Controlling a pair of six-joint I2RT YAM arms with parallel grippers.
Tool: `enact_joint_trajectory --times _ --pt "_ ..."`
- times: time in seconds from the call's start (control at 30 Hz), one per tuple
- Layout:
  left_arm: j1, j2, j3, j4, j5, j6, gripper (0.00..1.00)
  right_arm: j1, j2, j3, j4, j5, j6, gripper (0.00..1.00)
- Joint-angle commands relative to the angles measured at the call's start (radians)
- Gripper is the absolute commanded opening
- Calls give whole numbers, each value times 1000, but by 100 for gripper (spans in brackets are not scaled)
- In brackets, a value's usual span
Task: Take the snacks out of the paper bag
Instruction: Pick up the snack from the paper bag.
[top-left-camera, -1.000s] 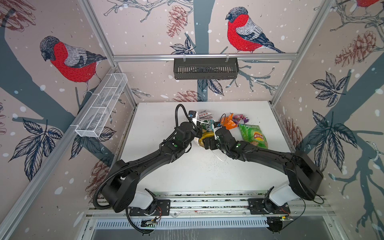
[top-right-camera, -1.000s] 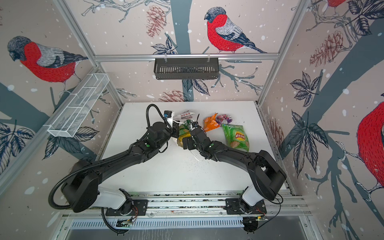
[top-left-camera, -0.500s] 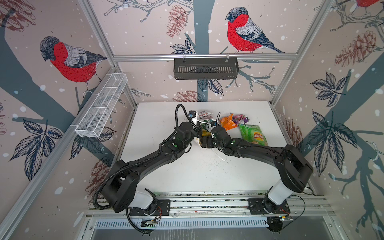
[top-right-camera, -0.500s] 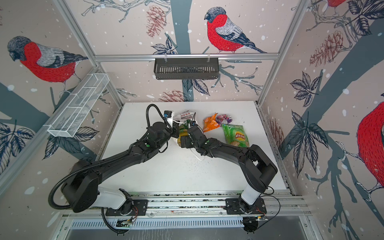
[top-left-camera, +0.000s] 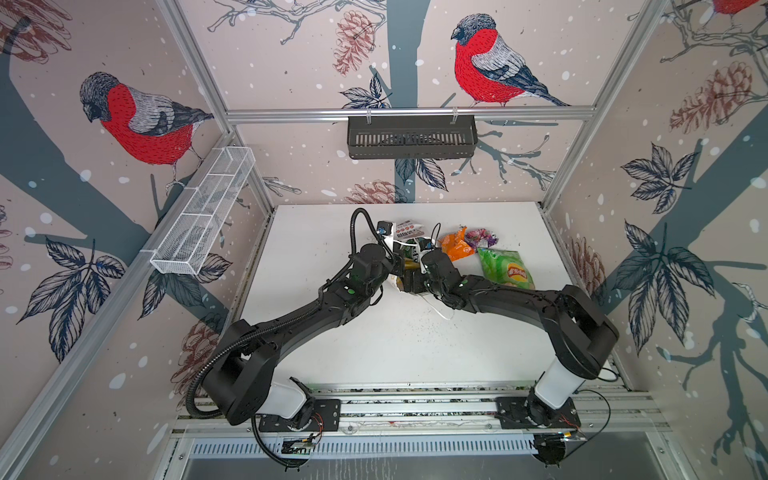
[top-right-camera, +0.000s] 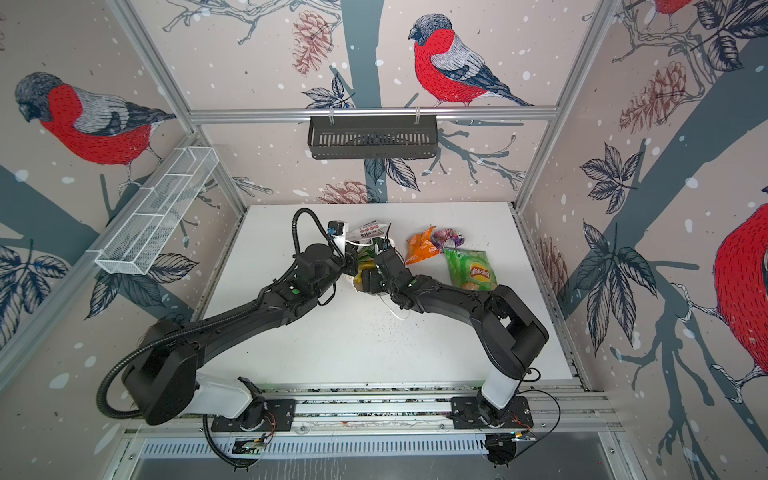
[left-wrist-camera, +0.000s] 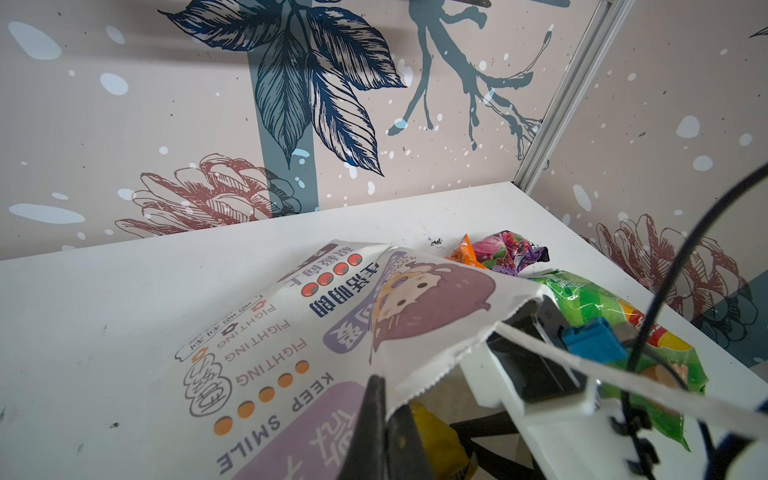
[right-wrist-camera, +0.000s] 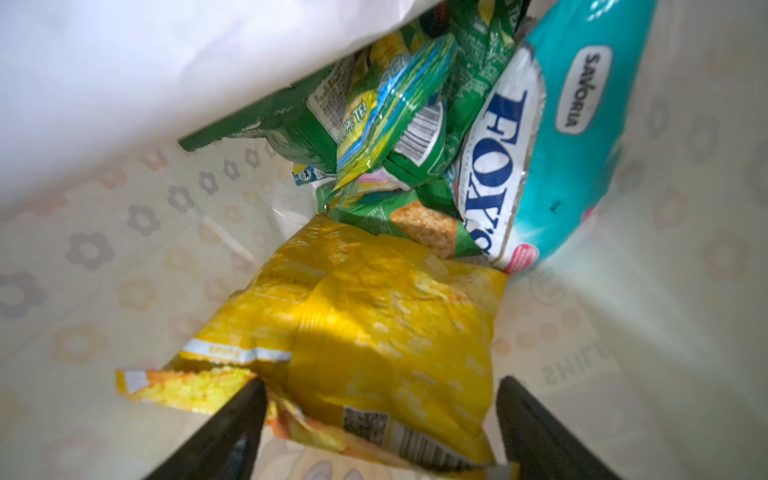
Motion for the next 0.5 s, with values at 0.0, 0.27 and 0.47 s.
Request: enact_joint_trajectory --times 0.0,0.27,0.47 --pt "0 4 3 -1 -16 16 0 -1 1 -11 76 15 -40 79" --pt "0 -6 4 -8 -44 27 0 0 -11 -45 159 -6 -57 56" --pt "0 3 6 -8 -35 25 0 0 -32 -69 192 8 -60 36"
